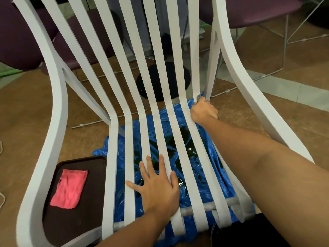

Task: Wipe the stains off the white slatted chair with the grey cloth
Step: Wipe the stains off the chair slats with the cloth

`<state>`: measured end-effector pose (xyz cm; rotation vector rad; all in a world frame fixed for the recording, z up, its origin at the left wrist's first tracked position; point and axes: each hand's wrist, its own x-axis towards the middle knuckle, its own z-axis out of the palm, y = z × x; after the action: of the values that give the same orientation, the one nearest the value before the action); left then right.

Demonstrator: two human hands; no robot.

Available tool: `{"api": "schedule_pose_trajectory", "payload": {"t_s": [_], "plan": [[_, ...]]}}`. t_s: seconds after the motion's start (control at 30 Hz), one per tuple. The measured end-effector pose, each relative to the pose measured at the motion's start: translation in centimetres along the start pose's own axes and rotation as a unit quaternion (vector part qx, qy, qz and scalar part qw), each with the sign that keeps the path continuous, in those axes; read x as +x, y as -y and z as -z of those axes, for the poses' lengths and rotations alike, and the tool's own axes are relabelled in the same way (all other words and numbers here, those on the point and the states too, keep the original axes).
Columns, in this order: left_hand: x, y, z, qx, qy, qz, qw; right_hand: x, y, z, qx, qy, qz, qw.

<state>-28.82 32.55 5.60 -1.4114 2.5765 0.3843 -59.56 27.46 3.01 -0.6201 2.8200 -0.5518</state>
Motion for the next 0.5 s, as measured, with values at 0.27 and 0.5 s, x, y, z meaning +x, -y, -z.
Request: {"api": "schedule_pose_trajectory", "payload": {"t_s": [0.27, 0.5], "plan": [[-0.1, -0.1, 0.5, -0.008, 0.006, 0.001, 1.0, -0.6, -0.4, 0.0, 0.009, 0.014, 0.003, 1.0], [-0.2, 0.0, 0.6, -0.02, 0.001, -0.005, 1.0, -2.5, -1.7, -0.8, 0.023, -0.071, 0.051, 0.996]]}}
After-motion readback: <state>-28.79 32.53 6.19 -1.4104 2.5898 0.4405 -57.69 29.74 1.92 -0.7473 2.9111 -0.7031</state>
